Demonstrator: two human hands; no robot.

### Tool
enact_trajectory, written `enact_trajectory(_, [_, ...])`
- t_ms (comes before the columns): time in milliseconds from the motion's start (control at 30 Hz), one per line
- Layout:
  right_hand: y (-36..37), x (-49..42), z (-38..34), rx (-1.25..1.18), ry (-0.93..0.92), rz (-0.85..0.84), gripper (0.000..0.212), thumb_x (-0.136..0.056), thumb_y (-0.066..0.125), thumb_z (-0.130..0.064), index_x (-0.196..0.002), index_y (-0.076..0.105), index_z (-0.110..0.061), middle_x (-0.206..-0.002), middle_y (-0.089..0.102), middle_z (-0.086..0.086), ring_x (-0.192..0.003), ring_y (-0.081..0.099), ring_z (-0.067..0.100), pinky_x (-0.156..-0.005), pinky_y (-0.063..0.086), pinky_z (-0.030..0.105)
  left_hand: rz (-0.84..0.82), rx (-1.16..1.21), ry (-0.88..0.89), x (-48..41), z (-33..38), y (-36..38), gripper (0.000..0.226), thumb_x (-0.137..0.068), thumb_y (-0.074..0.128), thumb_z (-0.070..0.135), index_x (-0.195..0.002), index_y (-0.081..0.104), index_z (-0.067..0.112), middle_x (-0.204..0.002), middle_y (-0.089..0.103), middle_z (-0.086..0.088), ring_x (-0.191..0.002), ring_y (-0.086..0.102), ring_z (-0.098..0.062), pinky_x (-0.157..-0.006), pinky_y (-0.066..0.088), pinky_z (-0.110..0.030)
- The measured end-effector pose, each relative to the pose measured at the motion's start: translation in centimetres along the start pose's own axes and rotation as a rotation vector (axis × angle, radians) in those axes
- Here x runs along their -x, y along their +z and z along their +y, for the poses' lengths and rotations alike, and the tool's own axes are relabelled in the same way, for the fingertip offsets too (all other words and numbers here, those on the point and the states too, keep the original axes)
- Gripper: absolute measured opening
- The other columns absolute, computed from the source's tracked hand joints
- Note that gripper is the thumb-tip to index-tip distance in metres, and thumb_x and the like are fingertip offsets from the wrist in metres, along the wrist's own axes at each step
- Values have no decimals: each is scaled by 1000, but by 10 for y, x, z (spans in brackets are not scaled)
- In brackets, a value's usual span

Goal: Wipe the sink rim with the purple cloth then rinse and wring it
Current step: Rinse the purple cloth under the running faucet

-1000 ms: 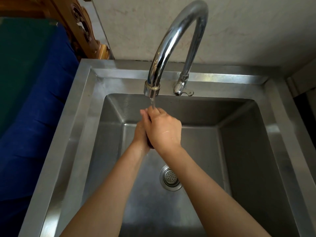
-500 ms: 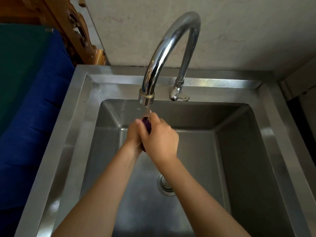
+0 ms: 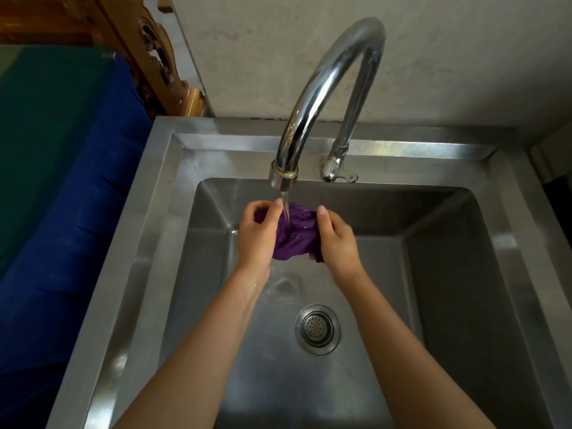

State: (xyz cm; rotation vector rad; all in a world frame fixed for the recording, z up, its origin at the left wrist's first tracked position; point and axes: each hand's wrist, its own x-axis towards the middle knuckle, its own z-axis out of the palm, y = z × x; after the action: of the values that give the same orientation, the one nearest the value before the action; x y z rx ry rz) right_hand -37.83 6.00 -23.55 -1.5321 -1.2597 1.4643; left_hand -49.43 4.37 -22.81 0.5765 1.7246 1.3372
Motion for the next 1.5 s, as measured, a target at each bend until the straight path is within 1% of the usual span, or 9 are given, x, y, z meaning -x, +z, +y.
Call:
enact_trajectory(367, [-21, 7, -11, 237, -492, -402, 27, -73, 57, 0, -91, 65, -19, -107, 51, -3, -109, 49, 13, -101, 34, 28, -313, 469, -694, -11, -4, -15, 43, -86, 54, 48, -92, 62, 7, -95, 68, -19, -83, 69, -31, -73, 55, -50])
enact_trajectory(467, [-20, 14, -4, 228, -468, -323, 37, -66, 55, 2, -93, 64, -22, -115, 52, 1, -113, 48, 18, -102, 36, 34, -226, 484, -631, -8, -1, -6, 6, -90, 51, 10, -93, 57, 10, -85, 61, -12, -64, 68, -20, -59, 57, -32])
enact_trajectory(700, [-3, 26, 0, -171, 139, -217, 41, -94, 47, -36, -133, 39, -25, -124, 54, 0, -103, 60, 10, -86, 55, 33, -242, 635, -424, 2, 7, -5, 42, -87, 42, -6, -120, 56, 16, -92, 64, -11, -83, 63, -23, -85, 51, -39])
enact_trajectory(800, [4, 27, -3, -13, 52, -130, 35, -93, 52, -34, -125, 48, -20, -111, 62, 4, -88, 65, 15, -63, 55, 28, -203, 627, -413, -1, 9, -8, 28, -88, 52, 9, -113, 62, 16, -85, 67, -8, -82, 65, -24, -83, 53, -39])
enact_trajectory(867, [7, 26, -5, 146, -142, -66, 32, -89, 54, -32, -119, 52, -23, -110, 62, 4, -97, 61, 19, -78, 53, 35, -237, 440, -396, -6, 7, -10, 17, -86, 59, 25, -97, 69, 17, -83, 68, -6, -84, 66, -23, -86, 53, -40])
enact_trajectory(1033, [24, 36, -36, 618, -446, 64, 18, -88, 53, -34, -99, 53, -19, -92, 56, 3, -76, 56, 25, -59, 41, 32, -427, 267, -393, -1, 7, -4, 59, -95, 39, 20, -41, 61, 17, -43, 57, 4, -43, 56, -5, -46, 45, -16])
enact_trajectory(1133, [35, 30, -49, 837, -584, 186, 34, -89, 51, -47, -88, 55, -13, -78, 59, 8, -59, 53, 30, -52, 32, 29, -405, 357, -368, 4, 10, -2, 62, -97, 31, 22, -42, 61, 19, -42, 55, 5, -40, 55, -7, -43, 44, -16])
enact_trajectory(1333, [30, -4, -62, 954, -383, 179, 37, -97, 35, -35, -90, 60, -8, -90, 68, 15, -84, 62, 40, -62, 32, 32, -223, 468, -445, 11, 16, 17, 55, -95, 37, 13, -41, 50, 14, -34, 45, 2, -29, 46, -8, -33, 35, -11])
enact_trajectory(1500, [25, -23, -49, 772, -196, 92, 37, -94, 37, -34, -67, 51, -13, -84, 65, 16, -79, 58, 37, -64, 35, 32, -24, 114, -282, 3, 5, 15, 36, -91, 50, 21, -56, 61, 17, -58, 60, -1, -64, 58, -20, -70, 49, -36])
